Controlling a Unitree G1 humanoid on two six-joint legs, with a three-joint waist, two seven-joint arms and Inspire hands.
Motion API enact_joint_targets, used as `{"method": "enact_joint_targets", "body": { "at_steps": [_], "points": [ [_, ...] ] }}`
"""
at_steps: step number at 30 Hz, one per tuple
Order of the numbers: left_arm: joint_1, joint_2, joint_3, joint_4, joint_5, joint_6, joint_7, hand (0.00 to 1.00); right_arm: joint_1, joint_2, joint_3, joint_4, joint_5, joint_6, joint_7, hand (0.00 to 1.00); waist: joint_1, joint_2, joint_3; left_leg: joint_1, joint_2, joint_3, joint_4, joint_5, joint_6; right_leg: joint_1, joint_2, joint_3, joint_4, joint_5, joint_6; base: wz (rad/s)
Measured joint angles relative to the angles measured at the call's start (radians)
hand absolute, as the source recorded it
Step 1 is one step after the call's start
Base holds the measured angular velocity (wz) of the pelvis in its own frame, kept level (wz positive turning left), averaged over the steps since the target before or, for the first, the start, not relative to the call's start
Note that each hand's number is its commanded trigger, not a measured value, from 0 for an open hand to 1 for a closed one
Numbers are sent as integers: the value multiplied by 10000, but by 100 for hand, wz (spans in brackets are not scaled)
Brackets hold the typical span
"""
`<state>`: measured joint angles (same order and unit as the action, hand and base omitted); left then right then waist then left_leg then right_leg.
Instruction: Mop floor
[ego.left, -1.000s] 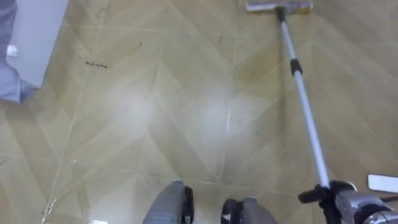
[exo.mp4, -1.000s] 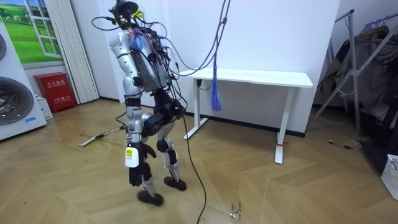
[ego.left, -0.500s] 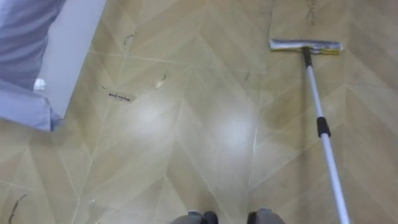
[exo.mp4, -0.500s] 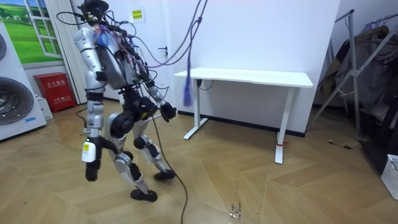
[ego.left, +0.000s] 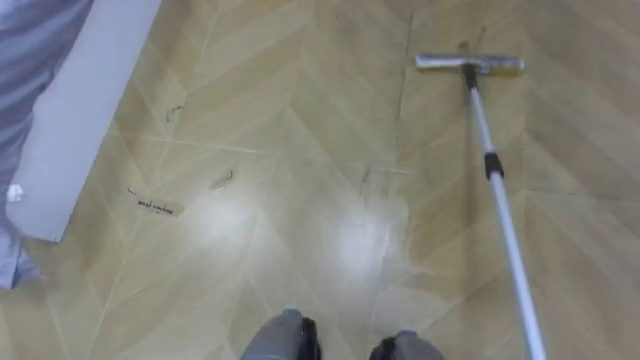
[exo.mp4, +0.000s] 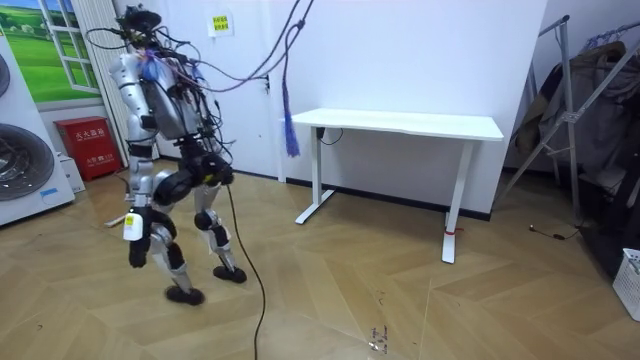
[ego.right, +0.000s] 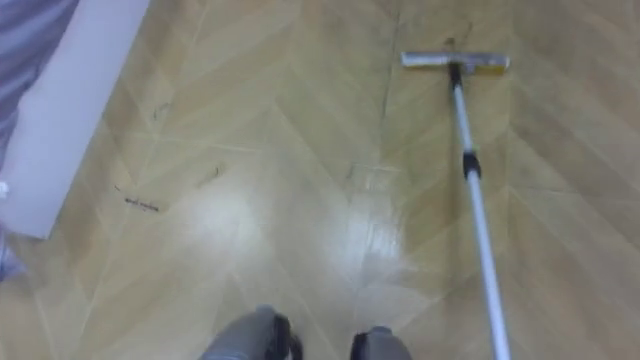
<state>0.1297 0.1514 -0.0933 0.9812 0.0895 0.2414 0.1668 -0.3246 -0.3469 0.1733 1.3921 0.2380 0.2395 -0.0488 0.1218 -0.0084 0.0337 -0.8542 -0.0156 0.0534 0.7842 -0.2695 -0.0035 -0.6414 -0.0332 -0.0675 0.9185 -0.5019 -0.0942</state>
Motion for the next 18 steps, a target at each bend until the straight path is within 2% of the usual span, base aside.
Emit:
{"method": "enact_joint_targets", "body": {
  "at_steps": [1, 2, 3, 4, 5, 6, 7, 8, 9, 10, 11, 12, 14, 15, 16, 17, 18],
  "points": [
    [23, 67, 48, -7, 0, -30, -49, 0, -162, -33, 2, -2, 67, 10, 91, 100, 31, -80, -57, 113, -125, 11, -447, 609, 162, 397, -16, 101, -145, -217, 141, 10],
    [16, 82, 49, -9, 0, -62, -64, 0, -179, -65, 1, -7, 156, 8, 142, 100, 69, -111, -84, 228, -157, 20, -541, 768, 282, 587, -33, 122, -266, -276, 193, 18],
    [-59, 131, 49, -14, -19, -125, -151, 0, -130, -129, 0, -2, 382, 10, 272, 100, 66, -200, -114, 492, -188, 204, -559, 792, 532, 940, -107, 146, -499, -409, 336, 27],
    [-196, 174, 29, 35, -7, -178, -255, 0, 39, -160, 1, 1, 566, 9, 352, 100, 25, -270, -98, 685, -259, 348, -460, 614, 803, 1159, -240, 186, -450, -462, 446, 32],
    [-248, 179, 16, 59, 12, -206, -272, 0, 173, -171, 5, 15, 645, 3, 398, 100, 14, -291, -110, 760, -330, 365, -370, 455, 873, 1188, -318, 190, -289, -430, 510, 24],
    [-286, 159, 15, 57, 22, -259, -298, 0, 476, -191, 20, 65, 661, 7, 496, 100, 71, -271, -110, 934, -347, 482, -110, 46, 1001, 1129, -429, 196, 289, -211, 901, 0],
    [-285, 138, 36, 17, 26, -300, -307, 0, 895, -191, 30, 146, 637, -4, 572, 100, 147, -205, -136, 1165, -380, 497, 110, -344, 1069, 1022, -535, 160, 957, 177, 1126, -3],
    [-285, 135, 36, 11, 25, -304, -308, 0, 1061, -191, 28, 262, 613, -4, 577, 100, 140, -145, -131, 1323, -416, 467, 154, -536, 1101, 980, -527, 108, 1327, 457, 1161, 3],
    [-285, 125, 29, -111, 42, -296, -302, 0, 1504, -200, 30, 479, 621, -3, 527, 100, 68, 63, -153, 1604, -510, 340, 164, -840, 1159, 796, -517, 172, 2024, 930, 1215, 11],
    [-288, 106, 27, -224, 33, -322, -275, 0, 1981, -185, 27, 494, 633, 12, 350, 100, 77, 282, -153, 1767, -496, 249, 145, -1025, 1179, 386, -461, 278, 2349, 913, 1236, 8],
    [-289, 99, 26, -274, 33, -333, -250, 0, 2199, -149, 26, 489, 632, 10, 241, 100, 69, 377, -168, 1818, -484, 231, 97, -1083, 1186, 61, -425, 335, 2369, 859, 1225, 0],
    [-291, 83, -2, -305, 39, -328, -202, 0, 2608, -43, 32, 488, 630, 10, 87, 100, -57, 573, -179, 1989, -483, 195, -67, -1159, 1185, -604, -359, 451, 2109, 784, 1162, 0],
    [-261, 54, -10, -244, 80, -264, -199, 0, 3173, 232, 16, 494, 630, 10, -39, 100, -144, 730, -214, 2364, -473, 191, -424, -1230, 1091, -1380, -382, 522, 798, 858, 1072, 0],
    [-139, 46, -2, -261, 123, -224, -205, 0, 3543, 437, 11, 496, 632, 10, -28, 100, -293, 771, -245, 2645, -455, 163, -566, -1342, 989, -1614, -421, 543, -529, 1209, 1004, 6],
    [-30, 28, 81, -277, 130, -167, -221, 0, 3863, 624, -11, 478, 572, 12, -19, 100, -411, 793, -225, 2935, -425, 107, -517, -1648, 839, -1655, -514, 455, -1321, 1980, 886, 12],
    [7, -14, 118, -224, 120, -67, -226, 0, 4015, 695, -27, 461, 433, 17, -23, 100, -473, 785, -232, 3025, -390, 9, -379, -1831, 731, -1577, -550, 320, -1336, 2224, 830, 0],
    [75, -119, 107, -92, 111, 38, -256, 0, 4183, 761, -72, 445, 277, 17, -25, 100, -498, 908, -322, 3154, -203, -148, -128, -2118, 481, -1354, -447, -35, -1277, 2225, 585, -5]
  ]
}}
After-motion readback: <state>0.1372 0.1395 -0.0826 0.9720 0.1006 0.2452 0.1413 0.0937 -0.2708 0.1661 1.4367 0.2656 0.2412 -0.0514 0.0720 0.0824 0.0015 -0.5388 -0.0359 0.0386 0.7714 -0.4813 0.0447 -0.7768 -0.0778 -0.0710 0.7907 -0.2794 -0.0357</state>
